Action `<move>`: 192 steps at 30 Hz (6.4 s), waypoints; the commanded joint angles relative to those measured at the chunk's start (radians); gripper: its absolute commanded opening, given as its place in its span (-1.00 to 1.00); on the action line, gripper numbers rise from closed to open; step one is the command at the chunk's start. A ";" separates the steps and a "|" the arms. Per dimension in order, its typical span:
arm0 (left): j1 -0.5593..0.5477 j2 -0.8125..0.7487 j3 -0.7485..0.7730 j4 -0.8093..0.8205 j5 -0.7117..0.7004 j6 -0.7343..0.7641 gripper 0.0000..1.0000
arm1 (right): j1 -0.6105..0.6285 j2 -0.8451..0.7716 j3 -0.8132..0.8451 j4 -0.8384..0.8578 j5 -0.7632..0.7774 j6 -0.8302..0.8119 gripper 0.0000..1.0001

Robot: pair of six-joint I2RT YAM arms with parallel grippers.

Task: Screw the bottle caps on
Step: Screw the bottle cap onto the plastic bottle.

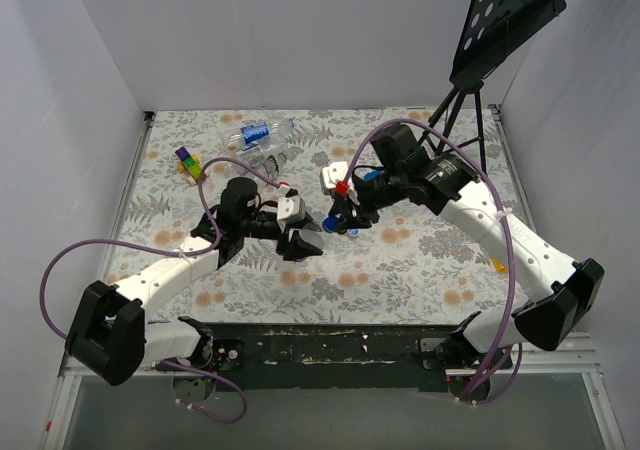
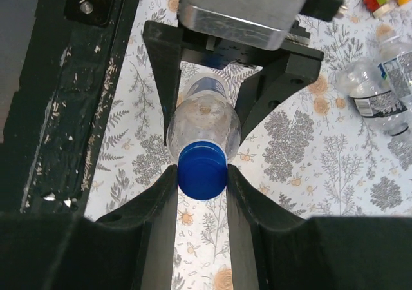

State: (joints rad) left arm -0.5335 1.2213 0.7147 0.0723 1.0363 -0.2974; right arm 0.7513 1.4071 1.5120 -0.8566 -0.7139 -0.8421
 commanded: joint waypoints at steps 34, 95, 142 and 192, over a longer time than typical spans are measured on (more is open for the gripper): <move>-0.097 -0.066 -0.150 0.495 -0.420 -0.181 -1.00 | 0.085 -0.134 -0.035 0.413 0.570 0.911 0.07; 0.000 0.020 -0.112 0.765 -0.028 -0.600 -1.00 | -0.130 0.030 0.116 0.120 -0.252 0.298 0.06; -0.162 -0.181 -0.126 0.396 -0.961 -0.144 -1.00 | 0.073 -0.249 -0.185 0.552 0.522 1.007 0.29; -0.045 -0.098 0.014 0.144 -0.309 -0.082 -1.00 | 0.000 0.039 0.172 -0.093 0.155 0.277 -0.68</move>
State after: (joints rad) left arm -0.5793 1.1805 0.7414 0.1612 0.8619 -0.4026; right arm 0.7387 1.4395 1.6733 -0.9783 -0.6010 -0.7078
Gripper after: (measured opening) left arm 0.532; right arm 0.392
